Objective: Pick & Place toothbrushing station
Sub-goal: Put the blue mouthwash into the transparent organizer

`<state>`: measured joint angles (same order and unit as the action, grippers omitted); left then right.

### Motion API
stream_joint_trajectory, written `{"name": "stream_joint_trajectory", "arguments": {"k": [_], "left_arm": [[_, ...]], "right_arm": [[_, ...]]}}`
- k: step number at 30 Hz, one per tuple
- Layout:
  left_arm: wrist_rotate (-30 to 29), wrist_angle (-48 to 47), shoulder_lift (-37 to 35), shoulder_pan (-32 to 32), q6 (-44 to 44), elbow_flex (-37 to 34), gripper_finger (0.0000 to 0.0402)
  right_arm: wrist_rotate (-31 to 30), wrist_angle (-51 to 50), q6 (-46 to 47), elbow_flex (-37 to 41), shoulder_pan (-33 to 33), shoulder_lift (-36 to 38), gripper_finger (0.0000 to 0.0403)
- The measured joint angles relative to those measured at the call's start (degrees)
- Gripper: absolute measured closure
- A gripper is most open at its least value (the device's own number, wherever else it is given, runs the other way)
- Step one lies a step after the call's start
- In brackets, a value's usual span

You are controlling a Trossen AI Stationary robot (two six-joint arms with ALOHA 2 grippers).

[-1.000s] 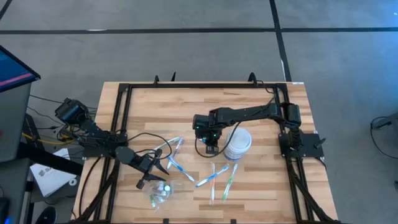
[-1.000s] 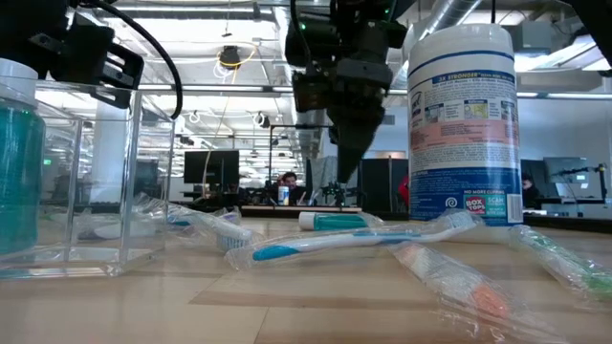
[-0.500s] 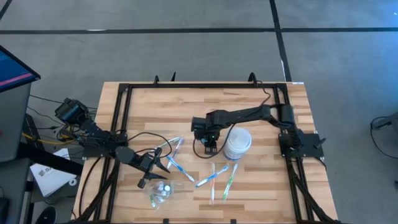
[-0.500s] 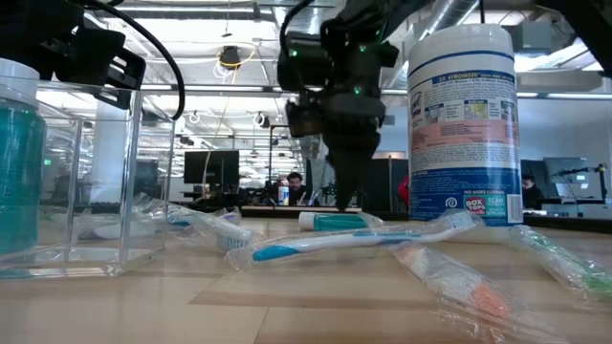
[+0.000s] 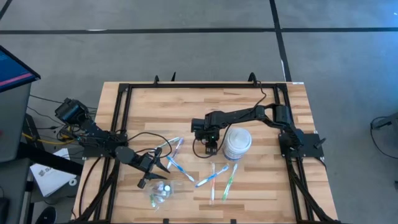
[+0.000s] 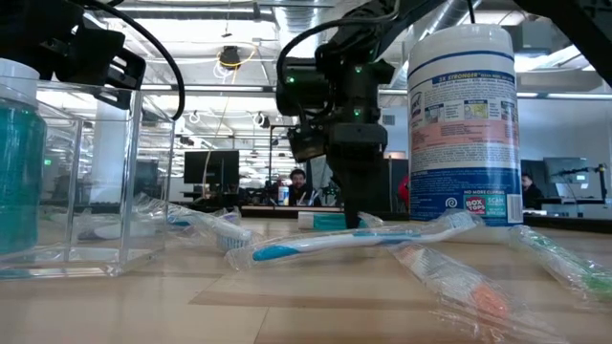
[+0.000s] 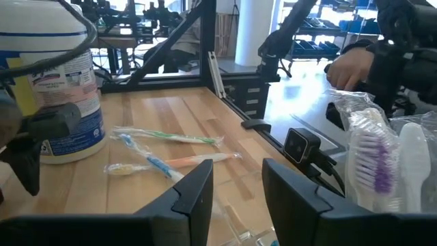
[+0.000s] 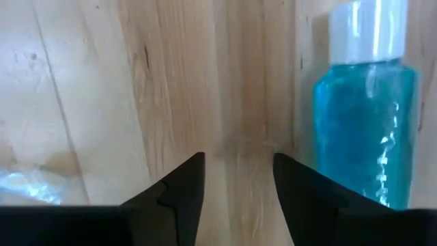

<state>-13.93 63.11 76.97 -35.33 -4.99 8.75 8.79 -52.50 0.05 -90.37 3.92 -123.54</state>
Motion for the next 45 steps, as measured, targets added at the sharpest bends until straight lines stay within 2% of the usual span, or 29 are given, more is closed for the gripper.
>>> {"name": "stream_joint_trajectory", "arguments": {"k": [5,12,28,45], "left_arm": [[0.2,0.0,0.0,0.0,0.0,0.0,0.0279],[0.2,0.0,0.0,0.0,0.0,0.0,0.0279],[0.0,0.0,0.0,0.0,0.0,0.0,0.0279],[0.0,-0.1,0.0,0.0,0.0,0.0,0.0279]], "right_arm": [[-0.3,-1.0,0.0,0.0,0.0,2.5,0.0239],[-5.7,-0.8,-0.5,0.0,0.7,3.7,0.0241],[-5.9,0.6,-2.2,0.0,4.6,3.6,0.0239],[-5.9,2.5,-5.2,0.0,4.8,2.6,0.0237]]}}
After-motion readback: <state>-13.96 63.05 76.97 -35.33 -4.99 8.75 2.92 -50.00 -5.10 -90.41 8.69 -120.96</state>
